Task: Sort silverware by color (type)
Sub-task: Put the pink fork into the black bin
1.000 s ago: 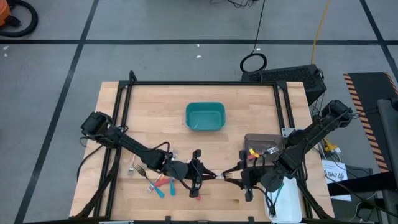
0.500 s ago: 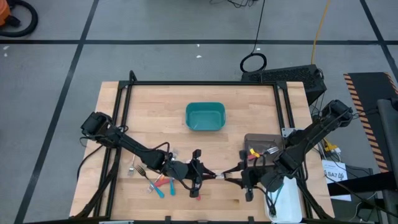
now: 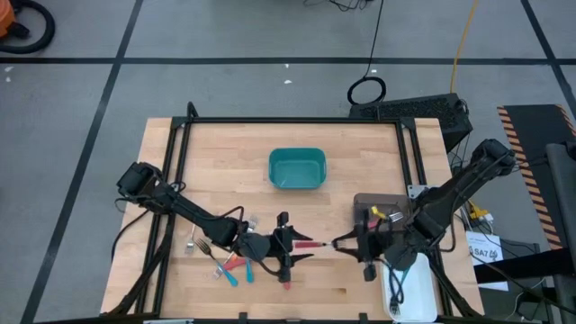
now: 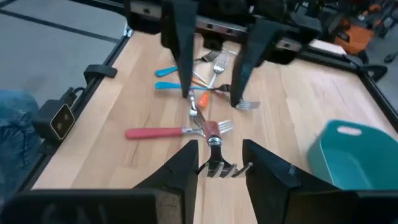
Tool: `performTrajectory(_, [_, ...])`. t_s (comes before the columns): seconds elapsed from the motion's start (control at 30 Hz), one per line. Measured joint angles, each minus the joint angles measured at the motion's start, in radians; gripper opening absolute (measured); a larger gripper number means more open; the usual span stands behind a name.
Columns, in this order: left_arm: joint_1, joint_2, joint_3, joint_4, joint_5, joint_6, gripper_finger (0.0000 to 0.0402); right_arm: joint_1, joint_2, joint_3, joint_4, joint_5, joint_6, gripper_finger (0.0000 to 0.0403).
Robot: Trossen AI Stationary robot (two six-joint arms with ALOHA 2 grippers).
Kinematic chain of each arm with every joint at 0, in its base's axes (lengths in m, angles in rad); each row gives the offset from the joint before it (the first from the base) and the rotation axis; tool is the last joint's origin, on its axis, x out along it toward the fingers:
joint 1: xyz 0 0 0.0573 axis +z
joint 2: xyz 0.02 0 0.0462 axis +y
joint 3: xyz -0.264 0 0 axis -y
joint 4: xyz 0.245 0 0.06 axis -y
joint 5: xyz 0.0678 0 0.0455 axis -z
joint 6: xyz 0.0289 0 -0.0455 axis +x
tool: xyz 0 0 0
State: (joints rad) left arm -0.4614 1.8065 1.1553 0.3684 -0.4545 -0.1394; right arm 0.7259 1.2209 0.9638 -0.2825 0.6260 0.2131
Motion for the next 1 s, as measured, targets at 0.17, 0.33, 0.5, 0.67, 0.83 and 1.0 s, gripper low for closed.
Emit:
performTrajectory(0.17, [0.000, 0.000, 0.000, 0.000, -0.018, -0.001, 0.0206, 0.029, -0.098, 0.000, -0.175, 0.000, 0.120, 0.0103])
performTrajectory(0.33, [0.001, 0.000, 0.000, 0.000, -0.018, -0.012, 0.0207, 0.079, -0.219, 0.000, -0.343, 0.001, 0.242, 0.0101])
performTrajectory(0.5, [0.003, 0.000, 0.000, -0.001, -0.018, -0.021, 0.0207, 0.114, -0.329, 0.025, -0.557, 0.000, 0.368, 0.0102])
performTrajectory(0.67, [0.003, 0.000, 0.000, -0.001, -0.018, -0.027, 0.0207, 0.121, -0.399, 0.054, -0.772, 0.005, 0.483, 0.0101])
performTrajectory(0.83, [0.003, 0.000, 0.000, -0.005, -0.018, -0.039, 0.0207, 0.120, -0.436, 0.056, -0.915, 0.005, 0.575, 0.0102])
performTrajectory(1.0, [0.003, 0.000, 0.000, -0.012, -0.018, -0.047, 0.0207, 0.120, -0.449, 0.056, -1.013, 0.005, 0.644, 0.0103])
